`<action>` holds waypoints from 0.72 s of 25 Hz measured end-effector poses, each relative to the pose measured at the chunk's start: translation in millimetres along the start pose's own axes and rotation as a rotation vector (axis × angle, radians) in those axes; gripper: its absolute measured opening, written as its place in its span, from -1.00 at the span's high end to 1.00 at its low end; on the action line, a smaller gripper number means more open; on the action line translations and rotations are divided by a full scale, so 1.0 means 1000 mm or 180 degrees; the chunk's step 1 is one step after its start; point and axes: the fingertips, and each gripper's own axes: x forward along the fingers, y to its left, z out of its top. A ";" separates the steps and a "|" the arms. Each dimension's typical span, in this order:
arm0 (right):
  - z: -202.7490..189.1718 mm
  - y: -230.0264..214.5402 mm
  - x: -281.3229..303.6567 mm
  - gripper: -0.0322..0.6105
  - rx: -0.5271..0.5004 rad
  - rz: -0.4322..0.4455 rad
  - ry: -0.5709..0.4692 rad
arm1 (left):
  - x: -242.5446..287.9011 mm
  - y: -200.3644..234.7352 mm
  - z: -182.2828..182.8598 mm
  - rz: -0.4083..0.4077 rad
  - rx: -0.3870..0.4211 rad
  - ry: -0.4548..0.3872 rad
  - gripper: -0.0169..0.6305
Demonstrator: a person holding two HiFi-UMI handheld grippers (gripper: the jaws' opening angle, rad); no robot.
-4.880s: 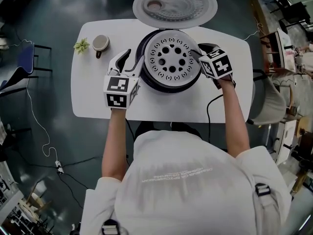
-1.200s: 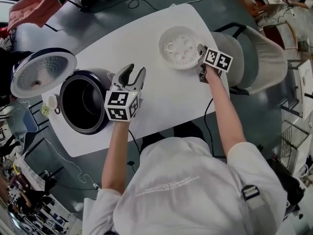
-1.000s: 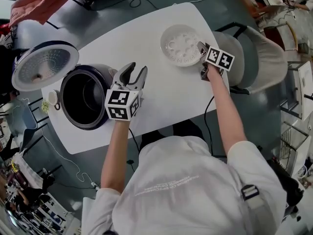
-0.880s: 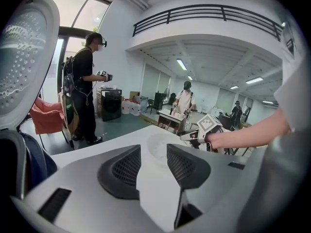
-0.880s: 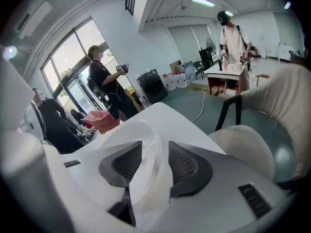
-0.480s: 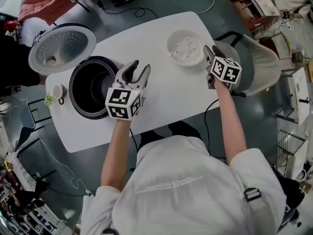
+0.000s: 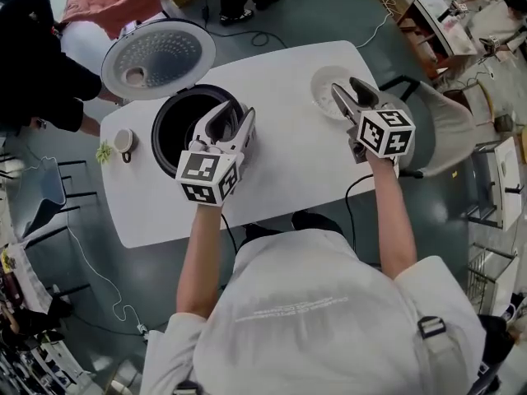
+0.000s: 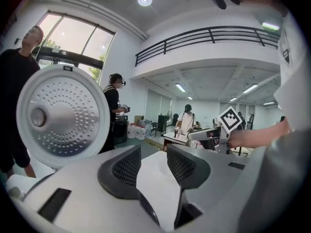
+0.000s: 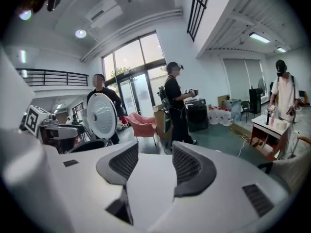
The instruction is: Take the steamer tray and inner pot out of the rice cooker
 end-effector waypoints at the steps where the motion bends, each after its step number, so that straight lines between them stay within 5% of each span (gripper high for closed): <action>1: 0.006 0.011 0.001 0.17 -0.0056 0.0068 -0.0016 | -0.007 0.006 0.004 0.0046 0.0012 -0.0031 0.39; 9: 0.045 0.096 0.017 0.16 -0.0318 0.0506 -0.0135 | -0.075 0.071 0.020 0.0519 -0.0015 -0.0212 0.39; 18: 0.041 0.171 0.044 0.16 -0.0521 0.0914 0.0010 | -0.132 0.130 -0.006 0.1007 -0.0163 -0.0132 0.39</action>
